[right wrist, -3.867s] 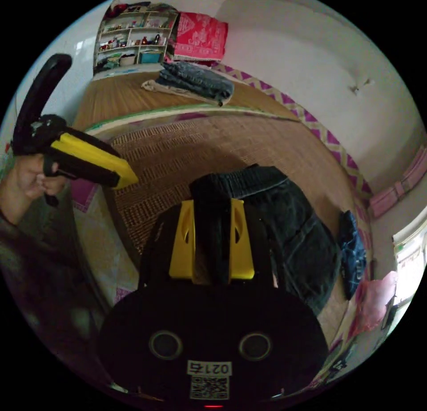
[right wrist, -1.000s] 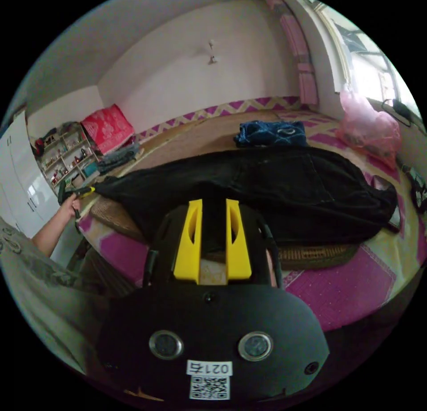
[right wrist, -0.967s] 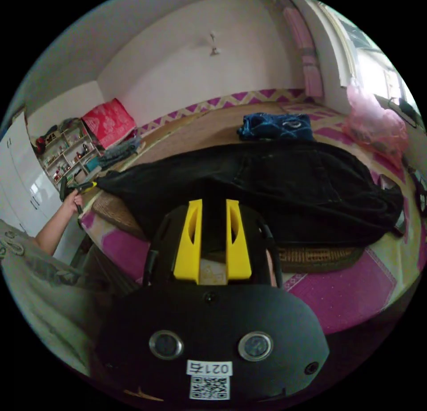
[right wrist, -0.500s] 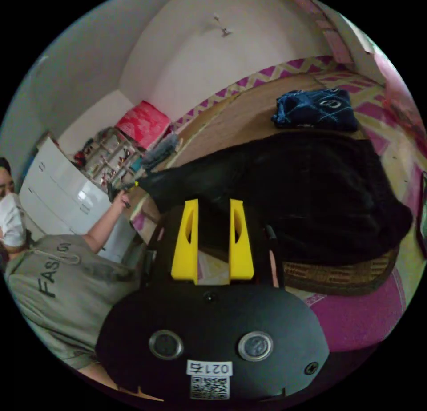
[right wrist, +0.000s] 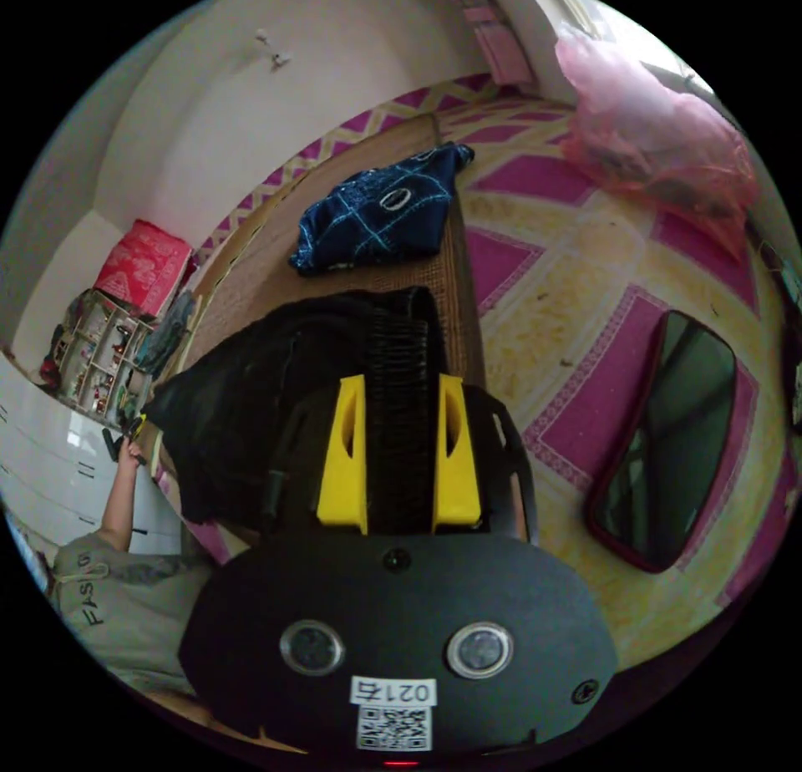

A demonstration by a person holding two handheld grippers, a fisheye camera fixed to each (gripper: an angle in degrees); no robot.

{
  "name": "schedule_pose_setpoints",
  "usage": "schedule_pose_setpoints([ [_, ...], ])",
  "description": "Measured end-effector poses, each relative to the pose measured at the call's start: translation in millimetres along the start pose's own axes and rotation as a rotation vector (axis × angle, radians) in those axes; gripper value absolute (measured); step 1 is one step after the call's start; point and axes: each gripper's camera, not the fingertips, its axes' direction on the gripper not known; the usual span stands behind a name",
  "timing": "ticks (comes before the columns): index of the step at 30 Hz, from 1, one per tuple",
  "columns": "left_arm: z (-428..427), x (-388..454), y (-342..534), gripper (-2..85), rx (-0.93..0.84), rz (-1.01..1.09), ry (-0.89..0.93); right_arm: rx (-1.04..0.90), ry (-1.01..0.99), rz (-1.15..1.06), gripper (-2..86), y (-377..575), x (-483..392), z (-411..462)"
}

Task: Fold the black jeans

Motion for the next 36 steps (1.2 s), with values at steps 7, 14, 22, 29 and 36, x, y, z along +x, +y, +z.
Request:
schedule_pose_setpoints([
  [7,-9,4,-5,-0.7,-0.014,-0.019,-0.004,0.042,-0.110,-0.049,4.4,-58,-23,-17],
  [14,-21,2,3,-0.6,-0.004,-0.073,0.077,-0.157,0.144,-0.059,9.0,-79,-29,57],
  [22,-84,71,6,3.8,0.172,0.198,-0.016,0.073,0.090,-0.154,11.6,-62,-76,15],
  [29,6,209,-8,7.8,-0.075,0.674,-0.003,0.017,0.191,-0.493,12.4,-63,-147,57],
  [36,98,266,-22,9.9,-0.327,0.930,-0.116,-0.106,0.113,-0.678,11.1,-62,-157,107],
])
